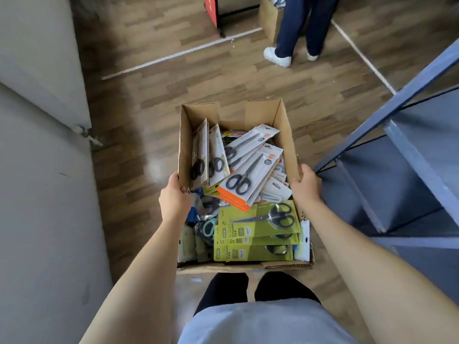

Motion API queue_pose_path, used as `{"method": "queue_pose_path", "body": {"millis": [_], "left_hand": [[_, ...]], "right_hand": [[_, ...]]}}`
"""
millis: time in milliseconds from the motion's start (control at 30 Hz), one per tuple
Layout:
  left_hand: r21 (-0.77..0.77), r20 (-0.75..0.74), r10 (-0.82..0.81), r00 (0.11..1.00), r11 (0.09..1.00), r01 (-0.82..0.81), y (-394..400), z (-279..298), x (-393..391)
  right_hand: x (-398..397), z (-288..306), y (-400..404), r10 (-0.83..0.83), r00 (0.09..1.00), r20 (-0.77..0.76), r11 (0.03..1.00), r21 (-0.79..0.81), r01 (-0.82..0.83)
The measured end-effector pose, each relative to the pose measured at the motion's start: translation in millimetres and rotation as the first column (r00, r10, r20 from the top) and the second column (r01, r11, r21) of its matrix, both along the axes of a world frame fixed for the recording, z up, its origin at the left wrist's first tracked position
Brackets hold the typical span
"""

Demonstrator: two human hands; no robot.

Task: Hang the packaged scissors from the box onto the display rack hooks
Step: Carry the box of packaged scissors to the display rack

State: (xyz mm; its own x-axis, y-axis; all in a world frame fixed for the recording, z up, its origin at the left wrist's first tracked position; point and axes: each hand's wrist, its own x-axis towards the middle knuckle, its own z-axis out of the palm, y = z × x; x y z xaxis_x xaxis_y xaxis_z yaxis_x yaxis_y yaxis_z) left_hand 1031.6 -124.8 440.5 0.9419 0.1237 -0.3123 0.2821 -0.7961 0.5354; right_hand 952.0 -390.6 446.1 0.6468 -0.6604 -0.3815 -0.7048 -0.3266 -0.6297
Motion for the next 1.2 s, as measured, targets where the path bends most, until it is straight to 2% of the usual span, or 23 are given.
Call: {"method": "queue_pose_path", "body": {"millis": [300,667,967,1200], "left_hand": [[-0.017,0.069,-0.221,0.973,0.975,0.222,-79.1,6.1,138.8],[0.025,0.044,-0.391,0.919,0.92,0.39,-247.6,-28.3,279.3],[0.08,0.032,-0.581,0.813,0.812,0.578,-359.2,-34.8,358.3],[0.041,-0.031,-0.693,0.72,0.719,0.694,-439.6,-43.0,410.1]], "right_hand": [[83.5,-3.6,-58.4,-0.222,0.974,0.05,0.974,-0.028,0.223],[178.6,-31.2,-192.8,-0.404,0.915,-0.01,0.915,-0.024,0.404],[218.1,-30.9,-257.5,-0.597,0.798,-0.085,0.802,-0.028,0.597],[250.1,-39.6,-294.8,-0.702,0.7,-0.128,0.711,-0.071,0.7]]}}
